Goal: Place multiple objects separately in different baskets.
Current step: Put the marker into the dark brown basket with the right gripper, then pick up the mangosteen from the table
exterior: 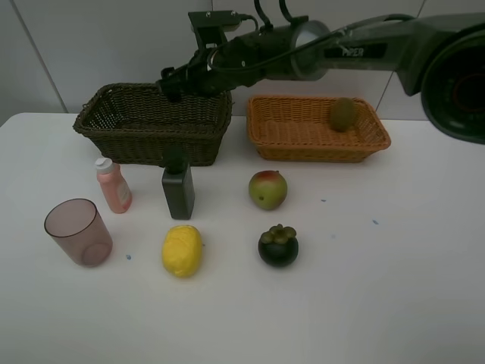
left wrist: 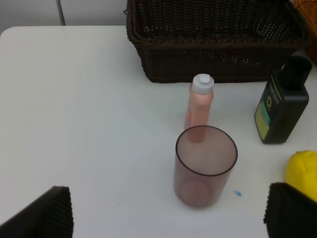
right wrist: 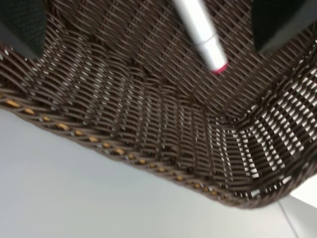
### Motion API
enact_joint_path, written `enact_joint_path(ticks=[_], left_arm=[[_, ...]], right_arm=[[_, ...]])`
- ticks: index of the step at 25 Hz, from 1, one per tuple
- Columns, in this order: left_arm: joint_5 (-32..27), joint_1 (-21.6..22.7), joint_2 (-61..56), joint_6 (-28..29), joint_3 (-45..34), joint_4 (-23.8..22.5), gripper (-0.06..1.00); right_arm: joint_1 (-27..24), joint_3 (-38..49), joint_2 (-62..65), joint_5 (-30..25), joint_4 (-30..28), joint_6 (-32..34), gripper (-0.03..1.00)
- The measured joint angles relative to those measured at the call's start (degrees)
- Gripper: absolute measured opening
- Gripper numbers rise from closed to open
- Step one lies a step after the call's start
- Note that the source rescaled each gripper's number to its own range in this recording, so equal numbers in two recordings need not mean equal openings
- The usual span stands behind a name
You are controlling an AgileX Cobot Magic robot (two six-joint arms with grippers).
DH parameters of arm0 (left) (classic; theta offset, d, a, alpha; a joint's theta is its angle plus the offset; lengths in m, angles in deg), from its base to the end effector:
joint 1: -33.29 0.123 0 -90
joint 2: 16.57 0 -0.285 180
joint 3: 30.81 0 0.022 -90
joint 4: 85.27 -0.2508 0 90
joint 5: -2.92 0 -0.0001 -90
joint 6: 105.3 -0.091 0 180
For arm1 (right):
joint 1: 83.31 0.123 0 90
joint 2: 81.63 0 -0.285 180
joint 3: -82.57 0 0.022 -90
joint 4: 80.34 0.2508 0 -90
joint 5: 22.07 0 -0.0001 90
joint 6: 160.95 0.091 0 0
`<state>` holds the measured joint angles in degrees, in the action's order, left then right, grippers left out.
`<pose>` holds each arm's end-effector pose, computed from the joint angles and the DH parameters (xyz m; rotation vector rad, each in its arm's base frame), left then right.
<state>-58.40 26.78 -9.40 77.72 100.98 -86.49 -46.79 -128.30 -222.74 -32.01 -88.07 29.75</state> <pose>-0.0074 0.0026 0.2782 0.0607 2.0366 -0.0790 0.4380 0.3217 0.1901 -0.5963 2.0346 0.3908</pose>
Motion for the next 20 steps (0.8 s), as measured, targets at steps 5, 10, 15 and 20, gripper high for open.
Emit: enact_joint_path(ticks=[5, 10, 15, 20], left_arm=[[0.0, 0.0, 0.0, 0.0, 0.0, 0.0, 1.0], [0.0, 0.0, 0.0, 0.0, 0.0, 0.0, 1.0], [0.0, 0.0, 0.0, 0.0, 0.0, 0.0, 1.0], [0.0, 0.0, 0.0, 0.0, 0.0, 0.0, 1.0]], right_arm=[[0.0, 0.0, 0.0, 0.0, 0.0, 0.0, 0.9], [0.0, 0.0, 1.04, -3.3, 0.0, 0.0, 0.91], [0.0, 0.0, 6.65, -8.98, -2.35, 0.0, 0.91], [0.06, 0.0, 15.18, -20.37, -5.12, -3.04, 0.91]])
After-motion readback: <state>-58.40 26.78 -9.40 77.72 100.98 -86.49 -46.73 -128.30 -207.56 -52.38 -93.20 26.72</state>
